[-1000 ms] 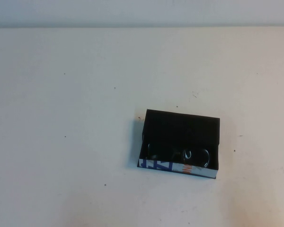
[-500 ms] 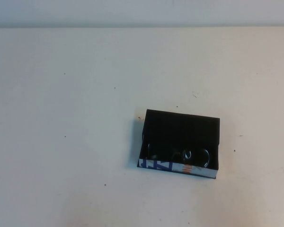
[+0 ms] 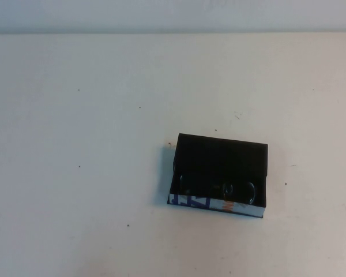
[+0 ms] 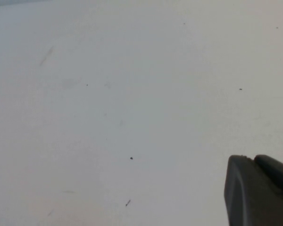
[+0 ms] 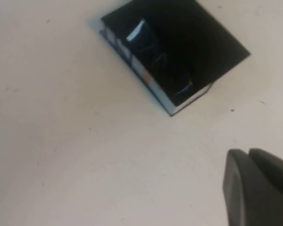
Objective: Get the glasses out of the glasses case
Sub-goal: Pick up the glasses from the glasses case
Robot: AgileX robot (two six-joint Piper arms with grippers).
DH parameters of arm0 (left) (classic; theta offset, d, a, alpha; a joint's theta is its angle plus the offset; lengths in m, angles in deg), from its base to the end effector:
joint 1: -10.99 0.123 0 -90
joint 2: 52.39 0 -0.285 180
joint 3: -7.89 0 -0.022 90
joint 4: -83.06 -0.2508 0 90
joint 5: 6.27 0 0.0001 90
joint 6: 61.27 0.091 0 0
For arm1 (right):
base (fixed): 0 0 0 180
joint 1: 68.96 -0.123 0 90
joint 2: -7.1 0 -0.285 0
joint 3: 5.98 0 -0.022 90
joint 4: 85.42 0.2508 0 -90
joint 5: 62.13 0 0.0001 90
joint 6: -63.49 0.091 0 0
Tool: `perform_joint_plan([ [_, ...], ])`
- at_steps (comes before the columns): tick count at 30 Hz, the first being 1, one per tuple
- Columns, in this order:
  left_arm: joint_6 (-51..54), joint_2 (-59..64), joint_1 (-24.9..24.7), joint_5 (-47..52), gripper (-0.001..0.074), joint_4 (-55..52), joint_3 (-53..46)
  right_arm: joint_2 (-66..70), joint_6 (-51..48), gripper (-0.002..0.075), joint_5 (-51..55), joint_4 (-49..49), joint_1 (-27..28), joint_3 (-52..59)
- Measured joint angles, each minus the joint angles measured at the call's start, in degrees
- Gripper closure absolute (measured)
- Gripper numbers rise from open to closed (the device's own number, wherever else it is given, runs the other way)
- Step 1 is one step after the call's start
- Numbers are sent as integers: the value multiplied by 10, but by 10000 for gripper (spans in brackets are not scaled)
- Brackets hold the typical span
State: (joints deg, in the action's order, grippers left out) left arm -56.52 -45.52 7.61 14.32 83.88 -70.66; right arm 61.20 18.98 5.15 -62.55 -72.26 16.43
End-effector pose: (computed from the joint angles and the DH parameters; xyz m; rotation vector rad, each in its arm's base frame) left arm 0.0526 -0.0036 0.1739 0.1223 1.8461 0.0027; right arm 0.1217 0.0397 0.3667 -0.9380 2.2179 0.2010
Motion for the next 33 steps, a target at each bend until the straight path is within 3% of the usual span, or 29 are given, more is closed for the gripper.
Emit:
perform_joint_plan([
  [5,0,0,0,0,739,0,0,157,-69,744,31,13,-55,-83],
  [12,0,0,0,0,739,0,0,342,-63,744,33,-97,-159,-183],
  [21,0,0,0,0,739,0,0,512,-53,744,30,-88,-184,-297],
  [27,0,0,0,0,739,0,0,570,-53,744,29,-172,-246,-307],
  [33,0,0,0,0,739,0,0,603,-28,714,-3,-182,-283,-309],
])
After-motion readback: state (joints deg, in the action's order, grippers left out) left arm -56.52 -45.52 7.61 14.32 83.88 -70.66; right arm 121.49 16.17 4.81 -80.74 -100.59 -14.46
